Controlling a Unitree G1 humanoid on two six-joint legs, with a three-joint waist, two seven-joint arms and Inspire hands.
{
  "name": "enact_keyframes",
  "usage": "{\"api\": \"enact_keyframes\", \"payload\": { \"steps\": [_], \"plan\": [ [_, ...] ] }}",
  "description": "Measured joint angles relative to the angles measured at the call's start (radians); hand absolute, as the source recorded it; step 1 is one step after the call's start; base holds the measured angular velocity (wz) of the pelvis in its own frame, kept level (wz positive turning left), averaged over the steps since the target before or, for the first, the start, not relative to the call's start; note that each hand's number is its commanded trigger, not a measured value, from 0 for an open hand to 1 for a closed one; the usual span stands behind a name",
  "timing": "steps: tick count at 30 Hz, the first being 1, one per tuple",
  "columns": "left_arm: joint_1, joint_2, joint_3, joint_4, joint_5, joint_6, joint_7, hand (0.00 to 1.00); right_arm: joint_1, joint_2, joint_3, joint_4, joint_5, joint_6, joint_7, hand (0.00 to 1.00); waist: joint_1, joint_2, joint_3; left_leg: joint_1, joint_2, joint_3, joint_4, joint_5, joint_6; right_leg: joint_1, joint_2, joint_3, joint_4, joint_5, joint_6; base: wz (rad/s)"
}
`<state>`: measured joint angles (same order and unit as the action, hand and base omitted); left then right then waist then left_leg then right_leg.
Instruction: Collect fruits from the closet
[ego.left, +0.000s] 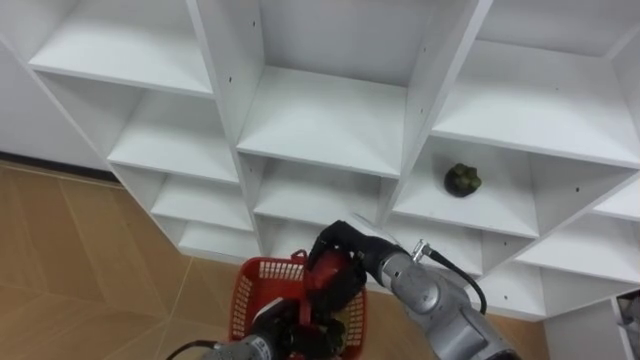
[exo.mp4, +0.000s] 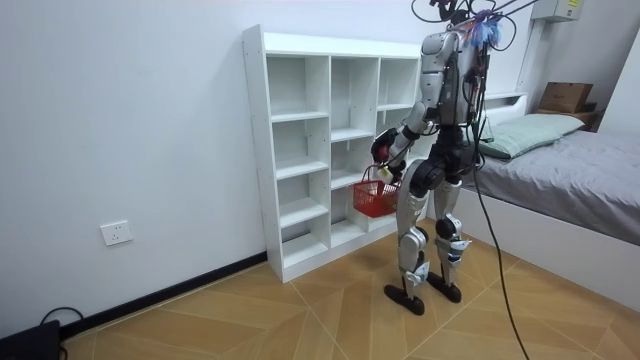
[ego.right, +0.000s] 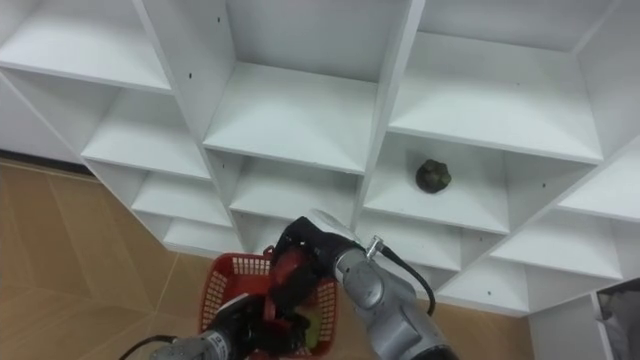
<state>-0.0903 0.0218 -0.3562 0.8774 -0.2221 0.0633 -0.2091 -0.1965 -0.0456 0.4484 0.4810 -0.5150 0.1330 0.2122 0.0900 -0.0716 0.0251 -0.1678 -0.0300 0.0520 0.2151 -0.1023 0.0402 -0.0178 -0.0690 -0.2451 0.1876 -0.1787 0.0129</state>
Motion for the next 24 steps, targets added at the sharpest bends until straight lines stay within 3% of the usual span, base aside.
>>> {"api": "enact_keyframes", "payload": {
  "steps": [24],
  "plan": [
    [0.0, 0.002, 0.0, 0.01, -0.001, 0.003, -0.006, 1.0, 0.0, 0.002, -0.018, -0.004, -0.007, 0.001, -0.001, 0.0, -0.003, -0.002, -0.001, -0.007, 0.0, 0.0, 0.014, 0.0, 0.001, 0.001, -0.001, -0.006, 0.004, 0.0, 0.0, 0.0]
  ]
}}
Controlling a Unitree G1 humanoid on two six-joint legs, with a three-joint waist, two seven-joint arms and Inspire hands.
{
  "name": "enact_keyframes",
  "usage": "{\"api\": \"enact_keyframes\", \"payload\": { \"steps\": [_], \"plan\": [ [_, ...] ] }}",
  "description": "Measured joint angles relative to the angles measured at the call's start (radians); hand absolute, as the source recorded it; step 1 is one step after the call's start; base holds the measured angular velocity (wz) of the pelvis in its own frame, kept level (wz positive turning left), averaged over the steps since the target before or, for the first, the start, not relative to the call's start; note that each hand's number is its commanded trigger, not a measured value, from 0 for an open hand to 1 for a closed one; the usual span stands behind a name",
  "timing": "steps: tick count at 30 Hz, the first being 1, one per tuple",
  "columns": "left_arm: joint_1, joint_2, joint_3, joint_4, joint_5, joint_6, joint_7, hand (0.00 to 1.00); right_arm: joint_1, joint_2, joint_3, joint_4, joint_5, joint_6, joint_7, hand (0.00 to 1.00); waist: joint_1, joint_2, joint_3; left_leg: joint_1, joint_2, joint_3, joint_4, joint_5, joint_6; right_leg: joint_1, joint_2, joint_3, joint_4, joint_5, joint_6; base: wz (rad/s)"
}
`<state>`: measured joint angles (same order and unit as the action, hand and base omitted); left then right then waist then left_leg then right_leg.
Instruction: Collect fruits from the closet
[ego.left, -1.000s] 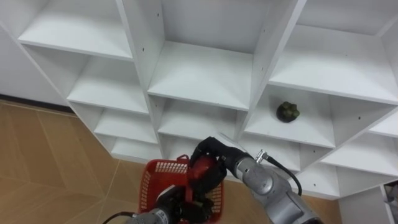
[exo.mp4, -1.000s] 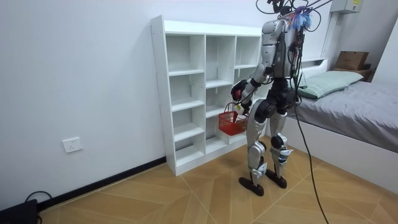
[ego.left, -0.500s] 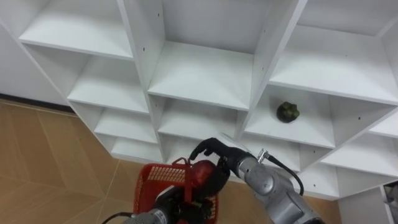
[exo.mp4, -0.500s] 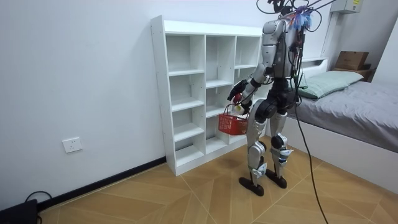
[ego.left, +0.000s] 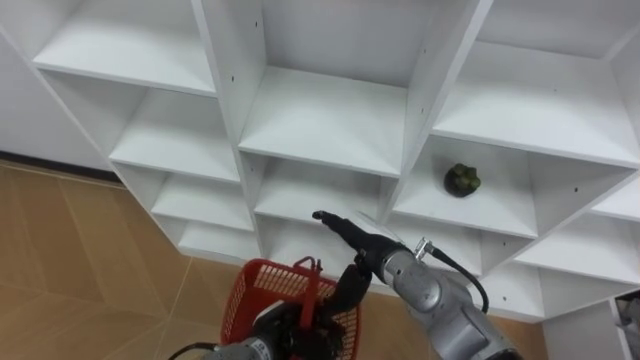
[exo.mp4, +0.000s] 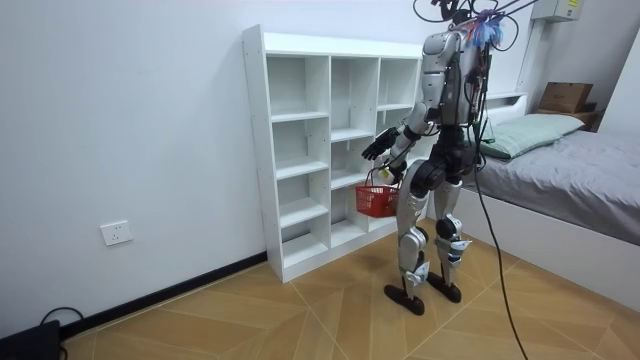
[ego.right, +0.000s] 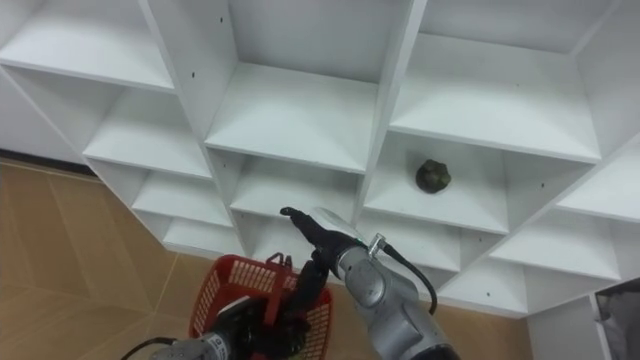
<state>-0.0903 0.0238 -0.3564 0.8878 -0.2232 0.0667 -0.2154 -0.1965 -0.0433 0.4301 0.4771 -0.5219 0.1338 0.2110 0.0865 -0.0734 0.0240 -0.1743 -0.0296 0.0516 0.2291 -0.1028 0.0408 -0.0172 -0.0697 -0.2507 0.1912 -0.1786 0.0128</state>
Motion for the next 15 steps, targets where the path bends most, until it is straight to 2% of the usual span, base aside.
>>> {"api": "enact_keyframes", "payload": {
  "steps": [15],
  "plan": [
    [0.0, -0.003, 0.0, 0.001, -0.001, 0.0, 0.0, 1.0, 0.0, -0.001, 0.0, -0.032, -0.001, 0.0, 0.0, 0.0, -0.001, 0.0, -0.0001, 0.0, 0.0, -0.001, 0.005, -0.001, 0.001, 0.0, 0.0, 0.0, 0.003, 0.0, 0.0, 0.0]
  ]
}}
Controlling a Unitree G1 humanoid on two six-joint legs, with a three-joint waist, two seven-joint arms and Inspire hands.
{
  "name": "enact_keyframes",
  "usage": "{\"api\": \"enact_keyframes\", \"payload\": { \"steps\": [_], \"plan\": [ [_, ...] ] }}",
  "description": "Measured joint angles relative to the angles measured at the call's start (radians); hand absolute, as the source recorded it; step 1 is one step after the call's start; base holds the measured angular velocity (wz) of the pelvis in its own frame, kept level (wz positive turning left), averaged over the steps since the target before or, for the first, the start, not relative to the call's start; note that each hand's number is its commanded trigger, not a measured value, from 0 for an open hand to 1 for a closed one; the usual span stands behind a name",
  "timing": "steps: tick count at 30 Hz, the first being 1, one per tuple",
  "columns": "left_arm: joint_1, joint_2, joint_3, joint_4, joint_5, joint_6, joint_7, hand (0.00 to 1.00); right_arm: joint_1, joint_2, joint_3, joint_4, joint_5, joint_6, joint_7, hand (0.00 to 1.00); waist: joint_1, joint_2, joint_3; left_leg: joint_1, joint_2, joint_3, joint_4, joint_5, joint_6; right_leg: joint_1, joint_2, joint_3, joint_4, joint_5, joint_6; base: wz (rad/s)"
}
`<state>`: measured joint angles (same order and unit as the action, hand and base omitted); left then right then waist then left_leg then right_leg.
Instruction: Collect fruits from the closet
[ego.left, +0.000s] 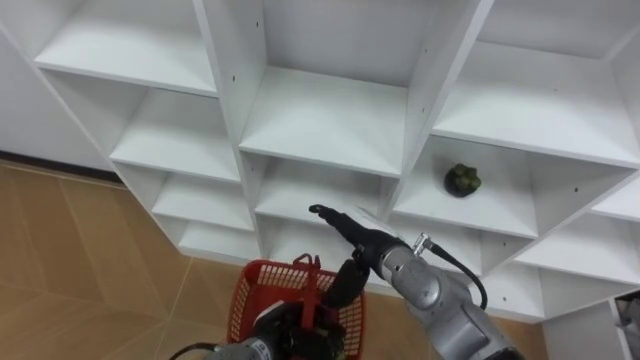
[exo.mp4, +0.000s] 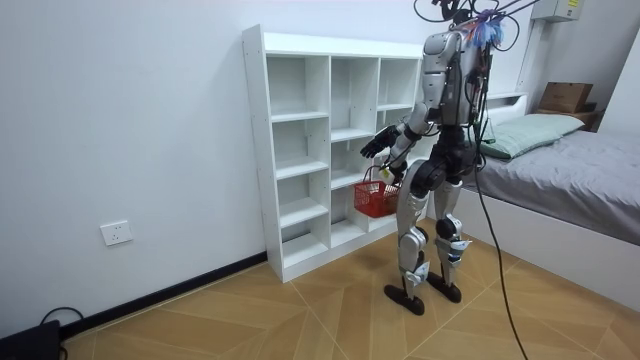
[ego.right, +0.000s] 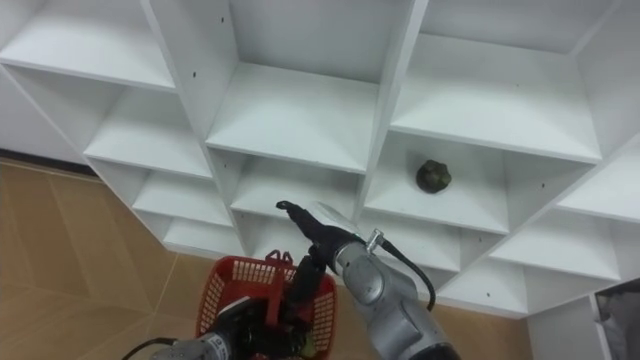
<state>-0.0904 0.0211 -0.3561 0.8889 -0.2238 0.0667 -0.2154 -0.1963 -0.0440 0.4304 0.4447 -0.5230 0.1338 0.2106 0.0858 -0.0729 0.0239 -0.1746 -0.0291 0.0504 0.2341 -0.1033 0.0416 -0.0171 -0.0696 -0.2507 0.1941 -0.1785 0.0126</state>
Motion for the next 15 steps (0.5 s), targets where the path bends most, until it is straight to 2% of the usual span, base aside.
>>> {"api": "enact_keyframes", "payload": {
  "steps": [9, 15],
  "plan": [
    [0.001, 0.0, -0.001, -0.004, -0.001, 0.0, 0.031, 1.0, 0.004, -0.004, -0.003, -0.02, 0.056, -0.002, -0.06, 0.0, -0.001, 0.0, -0.0002, 0.013, 0.001, 0.006, -0.011, 0.0, 0.0, 0.0, 0.0, 0.018, 0.003, 0.0, 0.0, -0.04],
    [0.002, 0.012, 0.006, -0.012, -0.038, -0.002, 0.057, 1.0, 0.032, -0.044, -0.035, -0.071, 0.083, -0.012, -0.115, 0.0, -0.007, 0.0, -0.0012, 0.02, 0.002, 0.008, -0.012, 0.0, 0.0, 0.005, 0.0, 0.025, 0.002, 0.0, 0.0, -0.01]
  ]
}}
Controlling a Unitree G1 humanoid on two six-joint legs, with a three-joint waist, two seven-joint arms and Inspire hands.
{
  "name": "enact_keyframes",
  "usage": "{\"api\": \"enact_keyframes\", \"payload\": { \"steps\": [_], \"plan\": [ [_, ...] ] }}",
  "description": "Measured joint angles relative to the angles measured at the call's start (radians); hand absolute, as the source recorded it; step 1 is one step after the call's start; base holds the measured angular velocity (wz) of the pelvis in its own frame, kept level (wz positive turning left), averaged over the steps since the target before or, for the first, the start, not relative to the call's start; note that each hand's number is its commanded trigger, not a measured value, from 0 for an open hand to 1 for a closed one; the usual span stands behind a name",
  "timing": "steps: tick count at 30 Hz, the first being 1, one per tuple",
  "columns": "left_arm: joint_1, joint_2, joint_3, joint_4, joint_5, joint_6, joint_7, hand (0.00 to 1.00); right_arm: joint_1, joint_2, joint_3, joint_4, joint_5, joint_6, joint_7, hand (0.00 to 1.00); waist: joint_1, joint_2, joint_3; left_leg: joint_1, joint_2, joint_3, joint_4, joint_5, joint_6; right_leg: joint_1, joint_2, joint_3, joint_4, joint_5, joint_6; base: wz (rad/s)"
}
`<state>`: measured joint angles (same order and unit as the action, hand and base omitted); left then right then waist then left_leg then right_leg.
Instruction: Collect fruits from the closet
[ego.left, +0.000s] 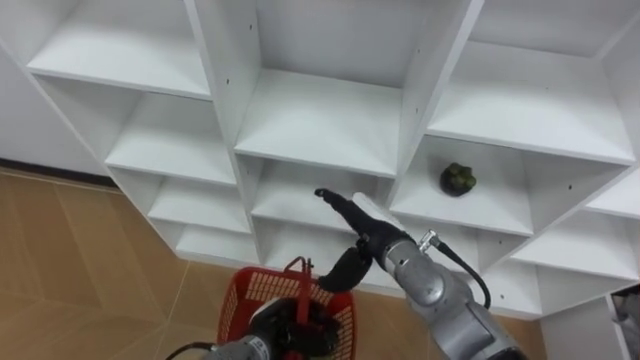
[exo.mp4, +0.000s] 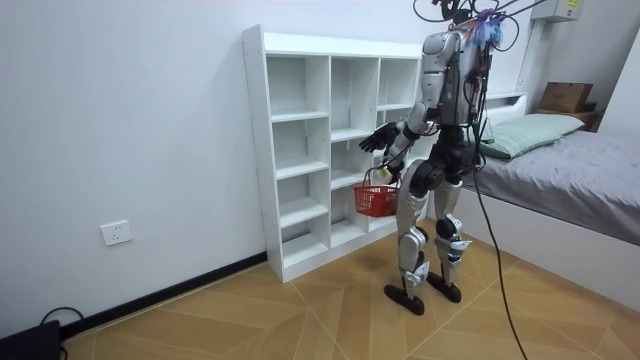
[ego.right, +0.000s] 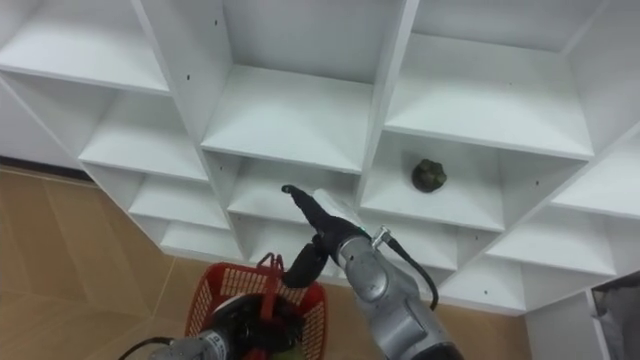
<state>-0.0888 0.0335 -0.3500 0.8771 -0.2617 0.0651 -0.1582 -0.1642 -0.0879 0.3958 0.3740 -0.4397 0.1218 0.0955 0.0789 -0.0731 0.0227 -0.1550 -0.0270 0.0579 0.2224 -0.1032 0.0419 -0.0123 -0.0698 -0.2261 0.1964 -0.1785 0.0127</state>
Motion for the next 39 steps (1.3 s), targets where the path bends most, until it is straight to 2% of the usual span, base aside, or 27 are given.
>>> {"api": "enact_keyframes", "payload": {
  "steps": [2, 5, 7, 12, 14, 17, 20, 24, 29, 36, 39],
  "plan": [
    [0.011, 0.007, 0.036, -0.004, 0.001, 0.0, -0.001, 1.0, 0.038, -0.009, -0.045, -0.026, 0.0, -0.024, -0.021, 0.0, -0.003, 0.0, -0.0005, 0.012, -0.001, 0.004, -0.002, 0.0, 0.0, 0.014, 0.0, -0.003, -0.006, 0.0, 0.0, 0.0],
    [0.028, 0.024, 0.06, -0.023, 0.001, 0.0, 0.001, 1.0, 0.072, -0.019, -0.082, -0.032, 0.001, -0.034, -0.04, 0.0, -0.016, 0.002, -0.0042, 0.027, -0.001, -0.004, -0.005, 0.0, 0.0, 0.03, 0.0, -0.008, -0.012, 0.0, 0.0, 0.02],
    [0.044, 0.04, 0.07, -0.041, 0.0, -0.001, 0.002, 1.0, 0.112, -0.026, -0.112, -0.056, 0.005, -0.035, -0.055, 0.0, -0.024, 0.008, -0.015, 0.028, -0.003, -0.005, -0.003, -0.001, 0.0, 0.033, 0.0, -0.009, -0.012, 0.0, 0.001, 0.02],
    [0.063, 0.045, 0.082, -0.042, -0.023, -0.007, 0.023, 1.0, 0.136, -0.045, -0.149, -0.075, 0.069, -0.044, -0.068, 0.0, -0.043, 0.012, -0.0201, 0.056, -0.004, 0.0, -0.009, 0.0, 0.0, 0.05, 0.001, 0.006, -0.025, -0.003, 0.003, -0.05],
    [0.067, 0.052, 0.082, -0.042, -0.036, -0.02, 0.028, 1.0, 0.137, -0.058, -0.154, -0.079, 0.088, -0.068, -0.071, 0.0, -0.045, 0.012, -0.0202, 0.063, -0.002, 0.011, -0.012, 0.0, 0.0, 0.053, 0.002, 0.013, -0.025, -0.003, 0.003, -0.12],
    [0.079, 0.056, 0.106, -0.043, -0.043, -0.043, 0.034, 1.0, 0.148, -0.069, -0.155, -0.102, 0.098, -0.08, -0.071, 0.0, -0.046, 0.012, -0.0201, 0.072, -0.003, 0.023, -0.02, 0.0, 0.0, 0.057, 0.002, 0.026, -0.025, -0.002, 0.003, -0.08],
    [0.094, 0.057, 0.129, -0.042, -0.051, -0.047, 0.042, 1.0, 0.159, -0.073, -0.156, -0.115, 0.127, -0.087, -0.071, 0.0, -0.05, 0.014, -0.0196, 0.087, -0.003, 0.026, -0.024, -0.005, -0.001, 0.07, 0.002, 0.031, -0.028, -0.002, 0.004, -0.05],
    [0.12, 0.057, 0.162, -0.028, -0.08, -0.066, 0.056, 1.0, 0.188, -0.077, -0.167, -0.115, 0.159, -0.121, -0.088, 0.0, -0.048, 0.017, -0.0178, 0.107, -0.003, 0.035, -0.038, -0.006, -0.002, 0.089, 0.0, 0.033, -0.028, -0.002, 0.004, -0.05],
    [0.14, 0.062, 0.228, 0.036, -0.1, -0.071, 0.061, 1.0, 0.202, -0.078, -0.254, -0.065, 0.115, -0.145, -0.153, 0.0, -0.052, 0.028, -0.0124, 0.119, -0.003, 0.032, -0.039, -0.009, -0.002, 0.098, 0.0, 0.033, -0.029, -0.002, 0.005, -0.01],
    [0.148, 0.068, 0.275, 0.074, -0.1, -0.07, 0.069, 1.0, 0.221, -0.081, -0.307, -0.013, 0.083, -0.144, -0.211, 0.0, -0.051, 0.028, -0.0127, 0.135, -0.003, 0.046, -0.043, -0.01, -0.002, 0.1, 0.0, 0.044, -0.028, -0.006, 0.006, -0.05],
    [0.163, 0.065, 0.312, 0.074, -0.1, -0.071, 0.069, 1.0, 0.222, -0.08, -0.322, -0.013, 0.078, -0.144, -0.217, 0.0, -0.052, 0.023, -0.0158, 0.145, -0.003, 0.052, -0.053, -0.009, -0.002, 0.102, 0.0, 0.055, -0.029, -0.007, 0.007, -0.08]
  ]
}}
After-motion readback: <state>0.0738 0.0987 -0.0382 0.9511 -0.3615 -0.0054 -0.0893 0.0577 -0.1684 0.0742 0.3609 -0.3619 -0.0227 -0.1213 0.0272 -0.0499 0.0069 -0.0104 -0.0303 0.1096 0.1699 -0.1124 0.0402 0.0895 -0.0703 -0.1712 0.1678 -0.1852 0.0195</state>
